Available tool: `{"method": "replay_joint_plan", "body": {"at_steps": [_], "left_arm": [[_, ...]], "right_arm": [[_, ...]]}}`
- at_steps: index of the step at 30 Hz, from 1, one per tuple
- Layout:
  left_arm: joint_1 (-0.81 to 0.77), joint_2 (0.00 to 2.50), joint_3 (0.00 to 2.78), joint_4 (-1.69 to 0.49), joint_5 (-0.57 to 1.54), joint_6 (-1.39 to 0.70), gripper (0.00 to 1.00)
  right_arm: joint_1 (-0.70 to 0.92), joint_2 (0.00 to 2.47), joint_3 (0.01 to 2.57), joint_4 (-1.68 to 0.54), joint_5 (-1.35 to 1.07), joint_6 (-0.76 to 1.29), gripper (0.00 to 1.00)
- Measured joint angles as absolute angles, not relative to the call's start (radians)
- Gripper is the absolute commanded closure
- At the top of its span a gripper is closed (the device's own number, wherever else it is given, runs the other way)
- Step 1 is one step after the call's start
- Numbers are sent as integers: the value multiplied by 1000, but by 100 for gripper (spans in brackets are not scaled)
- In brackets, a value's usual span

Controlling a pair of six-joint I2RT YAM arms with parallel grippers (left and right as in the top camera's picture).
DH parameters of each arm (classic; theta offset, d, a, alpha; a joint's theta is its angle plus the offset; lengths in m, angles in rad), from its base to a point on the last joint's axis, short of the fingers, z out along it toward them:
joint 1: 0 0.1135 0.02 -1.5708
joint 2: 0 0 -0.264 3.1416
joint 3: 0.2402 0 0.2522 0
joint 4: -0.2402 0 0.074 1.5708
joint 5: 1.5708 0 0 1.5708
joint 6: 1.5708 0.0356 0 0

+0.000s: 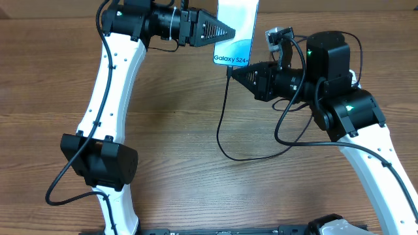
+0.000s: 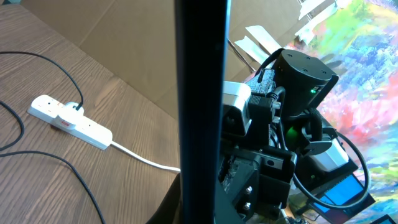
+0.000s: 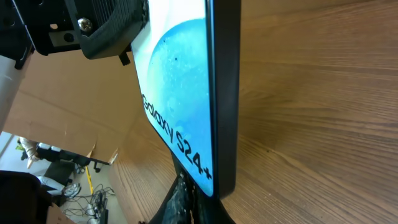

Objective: Plug charger to phone and switch on socket
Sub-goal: 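Open the right gripper and pull it away from the plugged cable, then lower the phone flat onto the table with the left gripper and release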

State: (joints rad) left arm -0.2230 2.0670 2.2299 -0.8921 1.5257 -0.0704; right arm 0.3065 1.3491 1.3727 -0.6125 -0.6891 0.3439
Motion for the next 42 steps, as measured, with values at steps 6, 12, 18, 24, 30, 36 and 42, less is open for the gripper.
{"method": "replay_joint_plan", "body": {"at_steps": [6, 12, 18, 24, 30, 36, 42], "left_arm": [[-223, 2067, 2230, -931, 1442, -70, 96], [-223, 2067, 2230, -1054, 1208, -69, 96], [-223, 2078, 2220, -1219, 931, -72, 96], [-223, 2193, 2175, -1251, 823, -103, 96], [-223, 2386, 2158, -1257, 818, -121, 96], [-223, 2496, 2154, -1254, 819, -131, 96], [-223, 2518, 2153, -1200, 786, -132, 96]], "right_arm": [[303, 1349, 1375, -647, -683, 340, 37], [259, 1349, 1380, -756, -655, 347, 0], [183, 1349, 1386, -927, -494, 344, 0], [176, 1349, 1386, -987, -399, 344, 0], [176, 1349, 1386, -1016, -364, 344, 0], [176, 1349, 1386, -1025, -358, 344, 0], [176, 1349, 1386, -1025, -359, 344, 0]]}}
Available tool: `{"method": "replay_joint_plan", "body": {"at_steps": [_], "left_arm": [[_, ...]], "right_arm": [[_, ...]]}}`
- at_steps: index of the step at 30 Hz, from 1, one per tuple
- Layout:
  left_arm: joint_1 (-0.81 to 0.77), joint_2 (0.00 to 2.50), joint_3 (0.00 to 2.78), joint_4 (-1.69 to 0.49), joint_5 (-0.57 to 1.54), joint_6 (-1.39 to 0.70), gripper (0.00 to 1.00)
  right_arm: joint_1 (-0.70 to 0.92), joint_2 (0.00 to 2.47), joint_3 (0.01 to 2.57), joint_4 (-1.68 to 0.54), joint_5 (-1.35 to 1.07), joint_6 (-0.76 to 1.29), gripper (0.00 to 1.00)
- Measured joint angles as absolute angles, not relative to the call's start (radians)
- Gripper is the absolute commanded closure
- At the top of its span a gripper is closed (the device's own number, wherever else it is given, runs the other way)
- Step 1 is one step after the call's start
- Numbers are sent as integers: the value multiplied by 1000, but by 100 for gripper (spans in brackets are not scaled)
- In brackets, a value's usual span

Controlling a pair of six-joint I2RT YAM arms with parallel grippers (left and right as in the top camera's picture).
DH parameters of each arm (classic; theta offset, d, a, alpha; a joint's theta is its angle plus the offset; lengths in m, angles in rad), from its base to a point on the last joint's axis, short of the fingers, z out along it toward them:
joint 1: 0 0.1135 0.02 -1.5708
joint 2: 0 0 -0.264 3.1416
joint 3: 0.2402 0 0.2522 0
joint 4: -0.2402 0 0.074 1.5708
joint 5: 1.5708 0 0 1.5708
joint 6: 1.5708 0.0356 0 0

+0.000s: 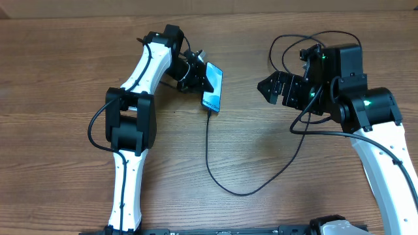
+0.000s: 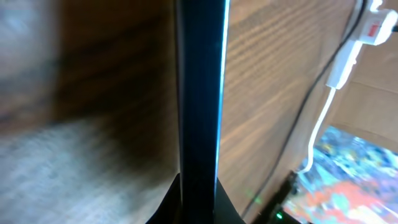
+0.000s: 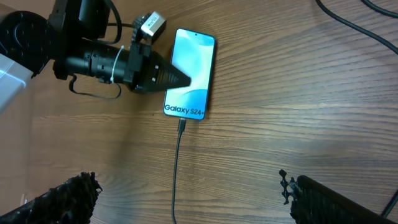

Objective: Plug charger to phone and switch on socket
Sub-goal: 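Lower the phone flat onto the table with the left gripper and release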

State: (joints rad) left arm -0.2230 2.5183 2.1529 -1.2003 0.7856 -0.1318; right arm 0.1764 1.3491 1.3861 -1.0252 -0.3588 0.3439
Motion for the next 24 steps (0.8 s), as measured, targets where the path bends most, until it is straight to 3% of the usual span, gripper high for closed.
{"method": "replay_joint_plan", "body": {"at_steps": [7, 10, 12, 13, 14, 15, 16, 19, 24], "left_arm": [[-223, 2518, 2153, -1196, 725, -131, 89], [-223, 2518, 2153, -1196, 710, -131, 76], [-223, 2519, 2153, -1197, 690, -134, 74], [-223, 2519, 2153, -1197, 682, -135, 69], [-223, 2518, 2153, -1198, 673, -136, 55], [-223, 2518, 2153, -1200, 661, -137, 31], [-223, 2518, 2153, -1204, 641, -139, 17], [-222, 2515, 2155, -1213, 611, -139, 2], [-223, 2508, 2167, -1229, 578, -143, 0]], "right_arm": [[176, 1349, 1386, -1023, -351, 344, 0], [176, 1349, 1386, -1022, -349, 344, 0], [176, 1349, 1386, -1021, -348, 344, 0], [176, 1349, 1386, -1021, -347, 344, 0], [176, 1349, 1386, -1021, -347, 344, 0], [176, 1349, 1386, -1021, -342, 344, 0], [176, 1349, 1386, -1021, -339, 344, 0], [176, 1349, 1386, -1021, -334, 344, 0], [176, 1349, 1386, -1040, -309, 344, 0]]}}
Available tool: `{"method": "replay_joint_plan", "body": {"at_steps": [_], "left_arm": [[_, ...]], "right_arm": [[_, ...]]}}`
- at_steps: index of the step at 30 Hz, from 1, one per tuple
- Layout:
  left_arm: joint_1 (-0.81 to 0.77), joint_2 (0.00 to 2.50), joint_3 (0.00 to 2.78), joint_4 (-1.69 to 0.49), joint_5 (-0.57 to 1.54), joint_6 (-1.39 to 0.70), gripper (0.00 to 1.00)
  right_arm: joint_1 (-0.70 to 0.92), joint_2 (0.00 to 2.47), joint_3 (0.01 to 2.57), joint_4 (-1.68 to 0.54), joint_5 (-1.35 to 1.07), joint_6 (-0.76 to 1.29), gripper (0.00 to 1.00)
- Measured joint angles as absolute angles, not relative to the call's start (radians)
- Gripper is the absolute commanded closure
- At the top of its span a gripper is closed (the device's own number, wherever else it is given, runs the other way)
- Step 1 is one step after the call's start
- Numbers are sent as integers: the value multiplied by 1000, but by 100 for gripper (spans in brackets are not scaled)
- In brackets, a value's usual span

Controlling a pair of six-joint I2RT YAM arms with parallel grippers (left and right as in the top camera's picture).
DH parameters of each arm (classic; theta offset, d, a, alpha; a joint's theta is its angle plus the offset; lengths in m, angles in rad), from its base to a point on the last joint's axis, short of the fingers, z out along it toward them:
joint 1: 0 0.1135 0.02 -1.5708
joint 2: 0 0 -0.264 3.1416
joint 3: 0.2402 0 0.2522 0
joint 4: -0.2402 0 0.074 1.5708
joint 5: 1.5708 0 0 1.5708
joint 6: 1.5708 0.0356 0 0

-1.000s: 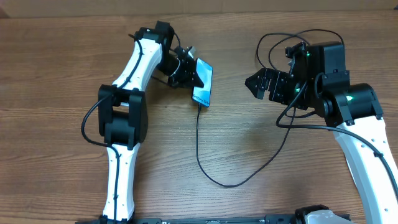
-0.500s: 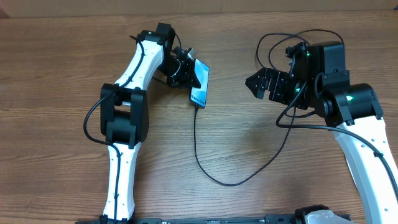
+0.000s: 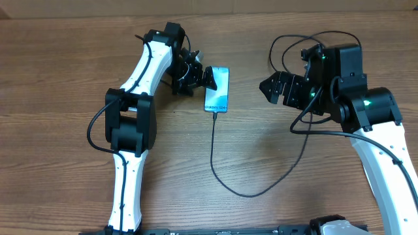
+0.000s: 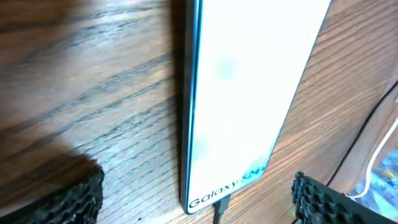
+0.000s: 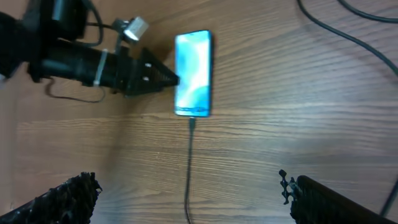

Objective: Plug charger to phone and switch on socket

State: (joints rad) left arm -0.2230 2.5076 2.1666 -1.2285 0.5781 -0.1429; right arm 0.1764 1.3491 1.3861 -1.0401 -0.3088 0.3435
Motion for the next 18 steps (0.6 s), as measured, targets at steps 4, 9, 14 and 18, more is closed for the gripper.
{"method": "replay_joint_plan", "body": {"at_steps": [4, 9, 14, 18], "left_arm": [[-223, 2505, 2167, -1242, 553, -143, 0], [-223, 2503, 2168, -1250, 540, -142, 0], [-221, 2503, 2199, -1276, 486, -142, 0], [-221, 2452, 2271, -1275, 384, -142, 0]], "right_arm": [[176, 1349, 1386, -1074, -266, 344, 0], [176, 1350, 1386, -1100, -224, 363, 0], [149, 1397, 1387, -1159, -178, 402, 0], [62, 1532, 1452, -1287, -180, 378, 0]]}}
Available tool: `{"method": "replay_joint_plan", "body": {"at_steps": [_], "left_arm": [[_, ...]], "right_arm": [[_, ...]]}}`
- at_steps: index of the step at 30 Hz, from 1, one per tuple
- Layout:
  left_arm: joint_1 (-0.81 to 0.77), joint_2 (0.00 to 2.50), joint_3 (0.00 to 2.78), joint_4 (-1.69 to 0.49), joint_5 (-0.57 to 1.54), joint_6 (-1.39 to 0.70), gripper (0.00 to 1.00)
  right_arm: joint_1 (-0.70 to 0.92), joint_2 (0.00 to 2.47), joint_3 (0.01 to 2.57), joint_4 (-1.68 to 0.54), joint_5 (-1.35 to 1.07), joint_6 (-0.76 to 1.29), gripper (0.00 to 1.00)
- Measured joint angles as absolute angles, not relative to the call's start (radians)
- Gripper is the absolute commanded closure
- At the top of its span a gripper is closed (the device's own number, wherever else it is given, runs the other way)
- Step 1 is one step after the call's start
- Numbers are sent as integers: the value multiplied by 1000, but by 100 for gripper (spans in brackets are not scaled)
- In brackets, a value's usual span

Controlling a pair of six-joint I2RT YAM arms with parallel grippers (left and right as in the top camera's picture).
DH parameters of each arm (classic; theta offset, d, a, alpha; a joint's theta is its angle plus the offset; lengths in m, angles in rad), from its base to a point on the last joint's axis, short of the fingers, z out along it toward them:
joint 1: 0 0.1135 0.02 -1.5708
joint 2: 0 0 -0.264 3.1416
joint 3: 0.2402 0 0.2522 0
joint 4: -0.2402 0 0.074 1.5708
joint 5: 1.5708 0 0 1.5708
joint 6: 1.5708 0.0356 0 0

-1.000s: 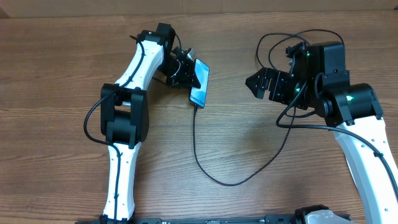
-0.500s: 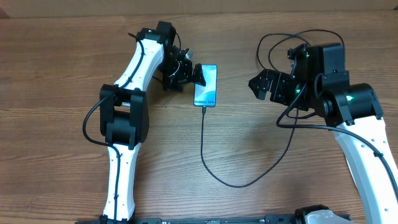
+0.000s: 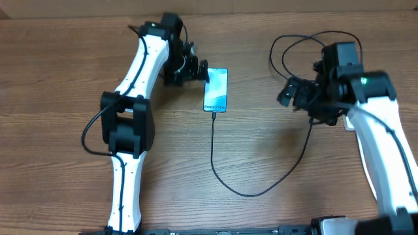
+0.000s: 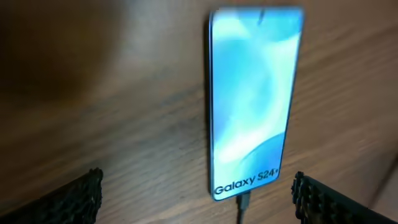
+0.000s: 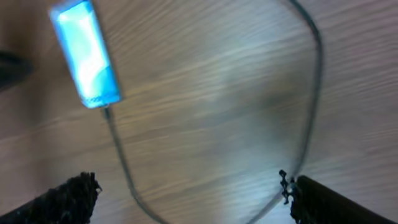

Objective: Plug charger to phone and switch on socket

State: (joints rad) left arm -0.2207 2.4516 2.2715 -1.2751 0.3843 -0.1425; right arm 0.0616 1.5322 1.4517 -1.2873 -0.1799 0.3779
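Observation:
The phone [image 3: 216,90], its blue screen lit, lies flat on the wooden table with the black charger cable [image 3: 213,140] plugged into its lower end. My left gripper [image 3: 199,70] is open just off the phone's upper left corner and touches nothing. The left wrist view has the whole phone [image 4: 255,99] and the plug [image 4: 242,202] between the spread fingers [image 4: 71,199]. My right gripper [image 3: 285,93] is open and empty to the right of the phone, above the table. The right wrist view is blurred and takes in the phone [image 5: 87,56] and the cable [image 5: 118,149]. The socket is out of view.
The cable loops down toward the table's front [image 3: 248,194], then rises to the right under my right arm [image 3: 366,130]. More black cable arcs at the back right [image 3: 287,46]. A brown wall edges the table at the back.
My left gripper, open, has backed off from the phone's left edge to its upper left corner. My right arm has shifted to the right and turned. The phone lies where it was.
First my left gripper held the phone up in the air, with my right gripper at its lower end where the cable goes in. Then the plugged-in phone was tilted at the table in my left gripper, the right one open and away. Then it lay flat, released.

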Motion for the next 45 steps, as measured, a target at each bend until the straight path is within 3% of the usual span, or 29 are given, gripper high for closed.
{"method": "replay_joint_plan", "body": {"at_steps": [3, 9, 18, 25, 45], "left_arm": [[-221, 2325, 2323, -1250, 276, -143, 0], [-220, 2083, 2382, -1223, 167, -143, 0], [-220, 2103, 2373, -1227, 137, -143, 0], [-220, 2103, 2373, -1227, 137, -143, 0], [-220, 2103, 2373, -1227, 136, -143, 0]], "right_arm": [[-36, 1668, 1598, -1364, -188, 340, 0], [-166, 1726, 1676, -1203, -148, 317, 0], [-368, 1778, 1686, -1159, 94, 323, 0], [-553, 1942, 1687, -1126, 49, 247, 0], [-562, 2166, 1687, -987, 3, 241, 0]]}}
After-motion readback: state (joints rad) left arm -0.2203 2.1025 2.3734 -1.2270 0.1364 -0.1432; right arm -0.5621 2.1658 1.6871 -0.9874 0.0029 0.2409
